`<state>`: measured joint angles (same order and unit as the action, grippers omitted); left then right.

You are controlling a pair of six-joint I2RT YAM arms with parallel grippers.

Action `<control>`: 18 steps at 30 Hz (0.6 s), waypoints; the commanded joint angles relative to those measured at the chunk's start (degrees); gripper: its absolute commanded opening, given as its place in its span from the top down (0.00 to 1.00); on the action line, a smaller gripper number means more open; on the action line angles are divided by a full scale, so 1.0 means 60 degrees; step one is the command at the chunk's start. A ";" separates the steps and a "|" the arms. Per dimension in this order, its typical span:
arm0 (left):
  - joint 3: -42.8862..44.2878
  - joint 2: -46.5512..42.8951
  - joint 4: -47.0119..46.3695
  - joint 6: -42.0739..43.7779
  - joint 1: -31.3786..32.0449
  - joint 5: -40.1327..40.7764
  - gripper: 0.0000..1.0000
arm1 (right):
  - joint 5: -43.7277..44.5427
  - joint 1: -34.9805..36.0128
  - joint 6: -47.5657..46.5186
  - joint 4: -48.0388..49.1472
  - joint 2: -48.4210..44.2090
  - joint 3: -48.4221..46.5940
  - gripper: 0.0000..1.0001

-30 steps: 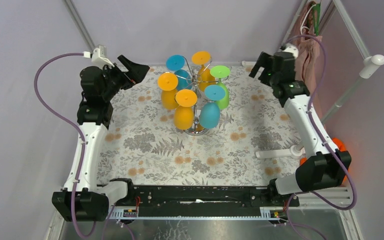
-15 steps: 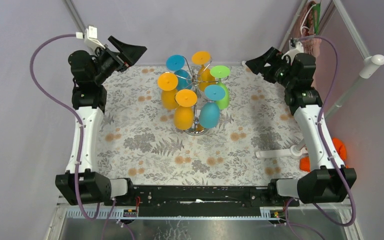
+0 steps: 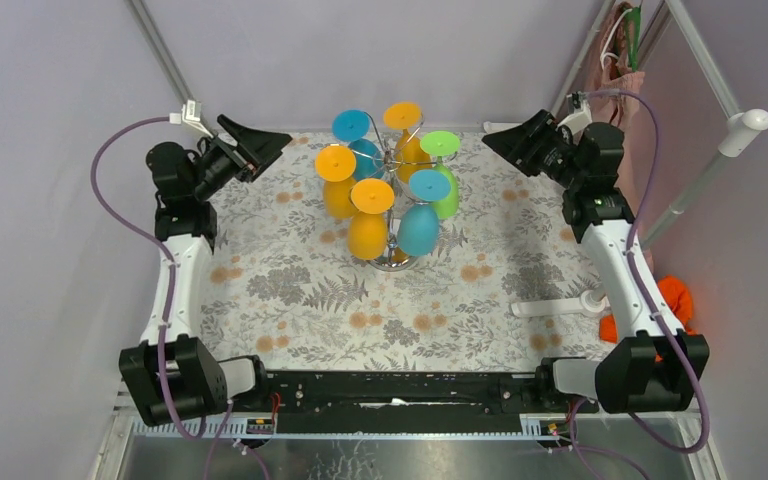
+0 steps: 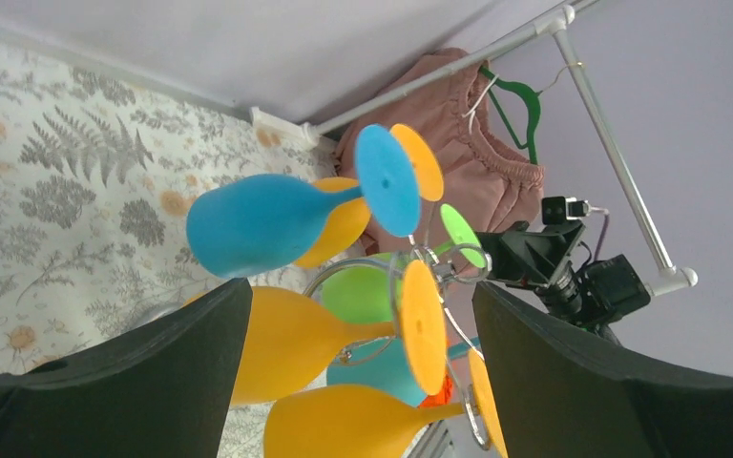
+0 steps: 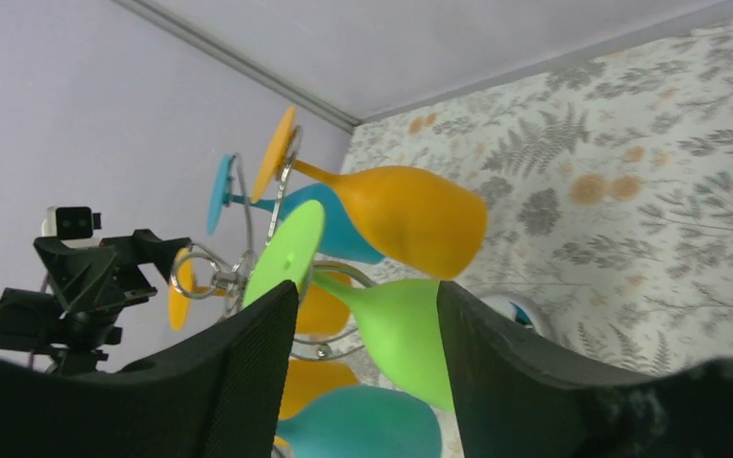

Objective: Take the wine glass off the wine glass rack

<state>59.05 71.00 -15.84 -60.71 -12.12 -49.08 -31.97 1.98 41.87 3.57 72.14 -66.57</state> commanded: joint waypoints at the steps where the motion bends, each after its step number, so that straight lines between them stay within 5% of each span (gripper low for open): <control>1: 0.0931 -0.0547 0.1471 0.1444 -0.0046 0.0317 0.06 | -0.1425 0.0053 0.1508 0.1855 0.0620 -0.0387 0.39; 11: 0.0769 -0.0658 0.1988 0.1695 -0.0103 0.0476 0.06 | -0.2608 0.0115 0.3200 0.3660 0.1797 -0.0800 0.45; 18: 0.0614 -0.0636 0.2007 0.1749 -0.0126 0.0559 0.06 | -0.2766 0.0621 0.3013 0.3248 0.2003 -0.1045 0.46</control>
<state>63.61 67.22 -4.78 -51.64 -12.38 -46.06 -45.23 3.22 59.48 21.50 83.53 -68.99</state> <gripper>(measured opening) 0.938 0.544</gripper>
